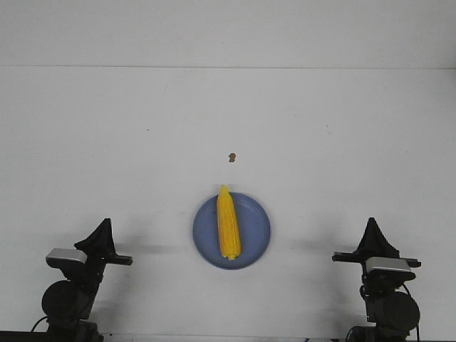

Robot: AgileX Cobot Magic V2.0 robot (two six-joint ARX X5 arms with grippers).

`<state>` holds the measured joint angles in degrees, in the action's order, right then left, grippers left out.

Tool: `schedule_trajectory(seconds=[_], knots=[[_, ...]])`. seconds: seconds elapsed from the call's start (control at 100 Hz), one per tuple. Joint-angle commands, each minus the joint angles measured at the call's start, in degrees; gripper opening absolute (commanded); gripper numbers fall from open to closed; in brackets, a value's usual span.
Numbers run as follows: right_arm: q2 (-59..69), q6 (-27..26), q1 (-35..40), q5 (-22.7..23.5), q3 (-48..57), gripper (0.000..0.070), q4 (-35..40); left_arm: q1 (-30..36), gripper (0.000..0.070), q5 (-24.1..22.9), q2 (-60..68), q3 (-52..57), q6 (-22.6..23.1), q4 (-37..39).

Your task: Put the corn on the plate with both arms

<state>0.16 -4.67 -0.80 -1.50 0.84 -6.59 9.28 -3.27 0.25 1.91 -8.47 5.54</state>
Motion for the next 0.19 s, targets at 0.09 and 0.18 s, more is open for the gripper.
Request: schedule_trajectory(seconds=[0.09, 0.18], knots=[[-0.1, 0.2, 0.0, 0.0, -0.1, 0.0, -0.7, 0.1, 0.0013, -0.2, -0.1, -1.0, -0.1, 0.5], [-0.1, 0.2, 0.0, 0.0, -0.1, 0.0, -0.7, 0.1, 0.0013, -0.2, -0.1, -1.0, -0.1, 0.5]])
